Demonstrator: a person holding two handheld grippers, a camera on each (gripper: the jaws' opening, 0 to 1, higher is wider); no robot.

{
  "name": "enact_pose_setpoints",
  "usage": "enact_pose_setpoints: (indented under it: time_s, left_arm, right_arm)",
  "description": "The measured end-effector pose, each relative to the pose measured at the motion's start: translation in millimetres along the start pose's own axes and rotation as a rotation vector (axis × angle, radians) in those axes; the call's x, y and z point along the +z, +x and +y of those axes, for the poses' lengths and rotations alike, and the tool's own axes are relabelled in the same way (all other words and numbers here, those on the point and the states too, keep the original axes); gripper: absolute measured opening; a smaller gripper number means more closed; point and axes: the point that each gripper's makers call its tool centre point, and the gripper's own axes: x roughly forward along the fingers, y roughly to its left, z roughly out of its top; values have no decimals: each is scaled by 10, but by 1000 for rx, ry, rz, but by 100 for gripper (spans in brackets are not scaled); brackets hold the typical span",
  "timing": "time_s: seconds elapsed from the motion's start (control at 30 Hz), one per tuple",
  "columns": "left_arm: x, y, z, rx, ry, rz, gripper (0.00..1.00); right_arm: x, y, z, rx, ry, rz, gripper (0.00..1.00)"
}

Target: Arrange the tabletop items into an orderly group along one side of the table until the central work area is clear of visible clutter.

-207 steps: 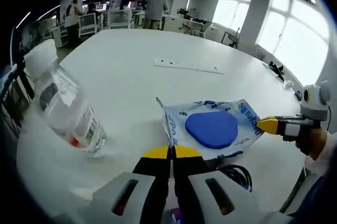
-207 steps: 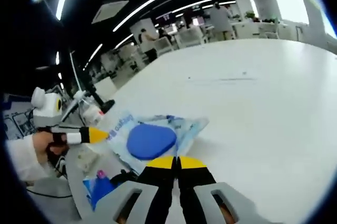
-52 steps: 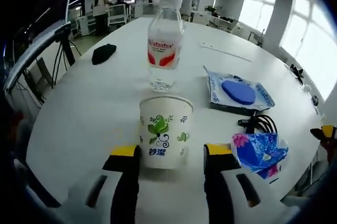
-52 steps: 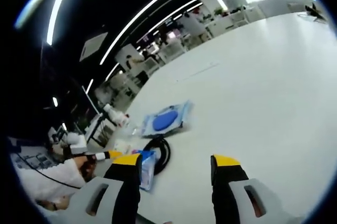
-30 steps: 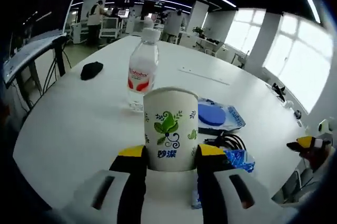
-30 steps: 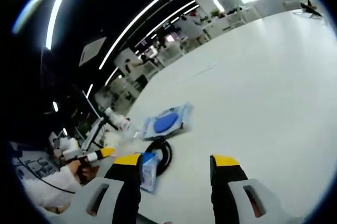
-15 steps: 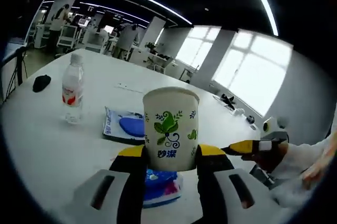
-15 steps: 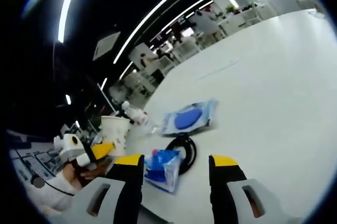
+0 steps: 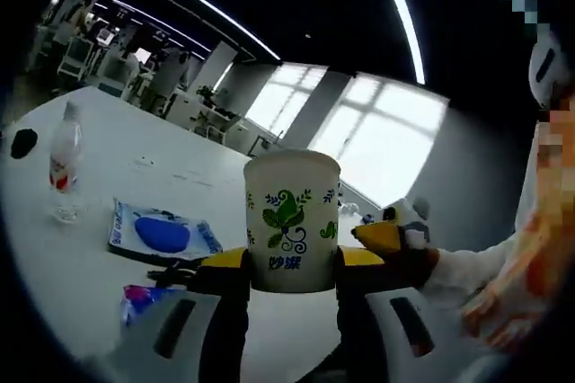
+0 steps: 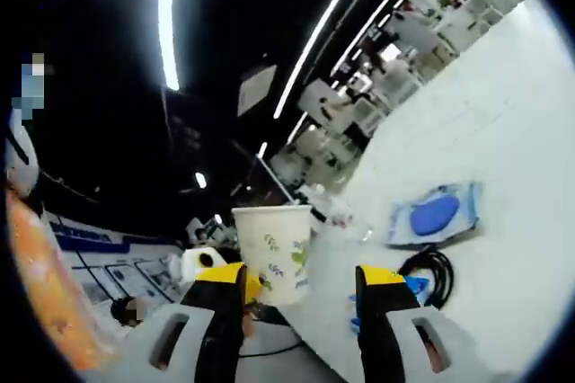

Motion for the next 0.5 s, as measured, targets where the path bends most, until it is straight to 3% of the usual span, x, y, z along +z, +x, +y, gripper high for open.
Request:
enact_pose_setpoints:
  time_s: [0.07, 0.2, 0.3, 0.5]
  left_arm:
    - [25, -5, -110, -60, -10, -19, 36]
    - [38, -45, -290, -143, -15, -34, 36]
    - [22, -77, -326, -171, -6, -16, 36]
    - [9, -141, -316, -171, 45, 37, 36]
  right_arm:
    - [46, 46, 150, 62, -54, -3, 45]
    - [9, 107, 319, 147, -70, 33, 40]
    - [-52, 119, 389, 179, -137, 70, 39]
    - [-112, 129, 398, 183, -146, 93, 37]
